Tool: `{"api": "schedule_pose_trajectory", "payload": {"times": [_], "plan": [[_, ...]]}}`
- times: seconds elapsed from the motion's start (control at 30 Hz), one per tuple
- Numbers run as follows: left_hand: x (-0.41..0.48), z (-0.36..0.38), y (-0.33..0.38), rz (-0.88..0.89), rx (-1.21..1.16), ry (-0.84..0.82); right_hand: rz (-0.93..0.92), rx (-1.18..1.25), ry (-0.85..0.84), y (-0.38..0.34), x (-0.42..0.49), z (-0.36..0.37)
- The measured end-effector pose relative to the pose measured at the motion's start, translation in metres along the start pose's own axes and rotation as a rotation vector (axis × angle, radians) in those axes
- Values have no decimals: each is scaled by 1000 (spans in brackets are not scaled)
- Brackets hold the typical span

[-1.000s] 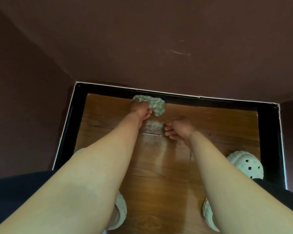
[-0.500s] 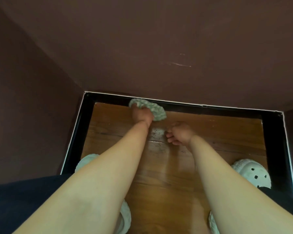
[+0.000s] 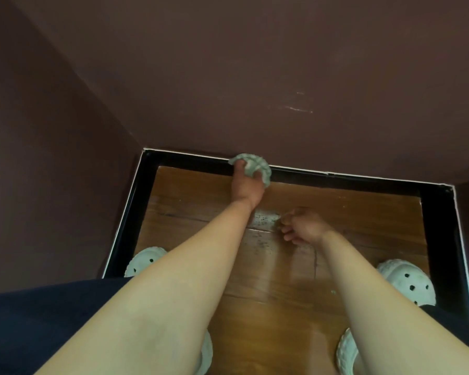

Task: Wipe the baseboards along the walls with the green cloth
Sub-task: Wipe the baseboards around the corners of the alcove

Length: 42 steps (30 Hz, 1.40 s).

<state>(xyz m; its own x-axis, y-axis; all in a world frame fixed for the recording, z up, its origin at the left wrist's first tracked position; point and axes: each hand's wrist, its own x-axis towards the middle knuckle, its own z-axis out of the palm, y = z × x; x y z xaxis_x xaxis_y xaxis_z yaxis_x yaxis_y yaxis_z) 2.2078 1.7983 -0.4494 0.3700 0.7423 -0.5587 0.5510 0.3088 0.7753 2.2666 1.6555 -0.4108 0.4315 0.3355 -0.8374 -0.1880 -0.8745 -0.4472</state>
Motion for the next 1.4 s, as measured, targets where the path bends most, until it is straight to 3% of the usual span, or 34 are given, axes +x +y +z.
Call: {"api": "schedule_pose_trajectory", "payload": {"times": [0.07,0.23,0.3,0.43,0.6,0.67,0.9,0.97,1.07,1.13,1.33,1.4], "plan": [[-8,4,3,62,36,-19,-4,-11,-17,-2,1,5],[2,-26,-1,38,-33,361,-63,-12,-47,-16,3,9],[5,-42,4,-35,-40,410,-73,-11,-44,-18,5,7],[-3,-40,8,23,44,326,-51,21,-13,-9,7,-1],[-22,1,4,235,320,-76,-12,-24,-25,6,6,0],[-22,8,9,295,439,-141,-17,-42,-32,7,5,-2],[-29,-24,7,354,693,205,-32,21,-8,3,4,-12],[-30,-23,5,415,753,161,-30,32,-13,4,4,-12],[-32,-6,9,491,792,-83,-29,32,-19,7,3,-10],[-35,6,14,501,850,-155,-28,22,-25,8,3,-8],[-31,-15,7,422,873,181,-37,24,-27,10,2,-11],[-30,-23,3,432,821,199,-29,40,-26,12,1,-16]]}}
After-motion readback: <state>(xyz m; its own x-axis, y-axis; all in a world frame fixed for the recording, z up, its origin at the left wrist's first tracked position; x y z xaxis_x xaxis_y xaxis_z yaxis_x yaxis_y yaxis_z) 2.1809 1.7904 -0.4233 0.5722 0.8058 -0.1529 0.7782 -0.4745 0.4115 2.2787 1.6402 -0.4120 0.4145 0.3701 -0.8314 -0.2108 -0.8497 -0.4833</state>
